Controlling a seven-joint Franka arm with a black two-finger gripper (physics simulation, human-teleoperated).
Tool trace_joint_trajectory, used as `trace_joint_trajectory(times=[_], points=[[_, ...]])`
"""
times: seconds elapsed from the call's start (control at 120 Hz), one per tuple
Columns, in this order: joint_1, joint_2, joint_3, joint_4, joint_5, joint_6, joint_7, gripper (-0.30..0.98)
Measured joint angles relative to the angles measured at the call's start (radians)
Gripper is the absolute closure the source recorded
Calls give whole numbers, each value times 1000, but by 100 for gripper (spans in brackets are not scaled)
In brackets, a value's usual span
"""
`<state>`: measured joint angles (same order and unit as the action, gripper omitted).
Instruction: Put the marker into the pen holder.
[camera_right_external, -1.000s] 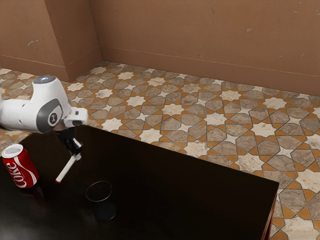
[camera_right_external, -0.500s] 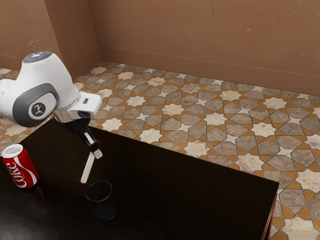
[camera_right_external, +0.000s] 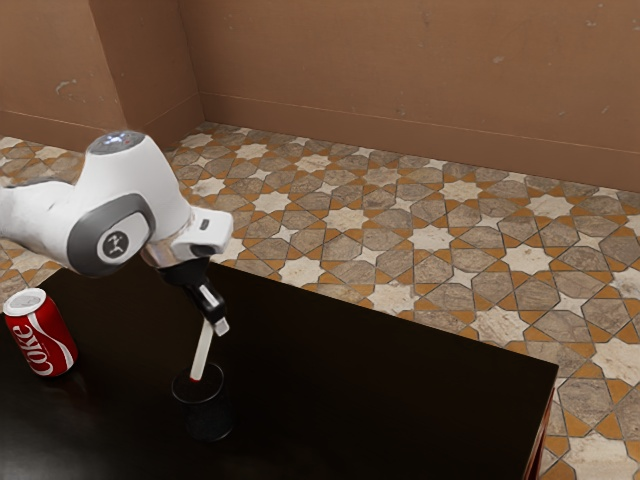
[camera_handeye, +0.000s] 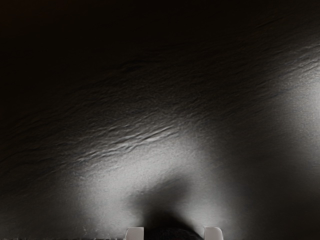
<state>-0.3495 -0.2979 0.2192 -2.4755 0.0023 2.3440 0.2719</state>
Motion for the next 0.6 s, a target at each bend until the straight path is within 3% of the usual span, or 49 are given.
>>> trace_joint_trajectory(times=[0.3, 0.525, 0.6], points=[[4, 26, 1, -64, -1, 44, -33, 75], [8, 36, 1, -57, -35, 47, -4, 29], [29, 28, 2, 65, -25, -12, 4, 21]])
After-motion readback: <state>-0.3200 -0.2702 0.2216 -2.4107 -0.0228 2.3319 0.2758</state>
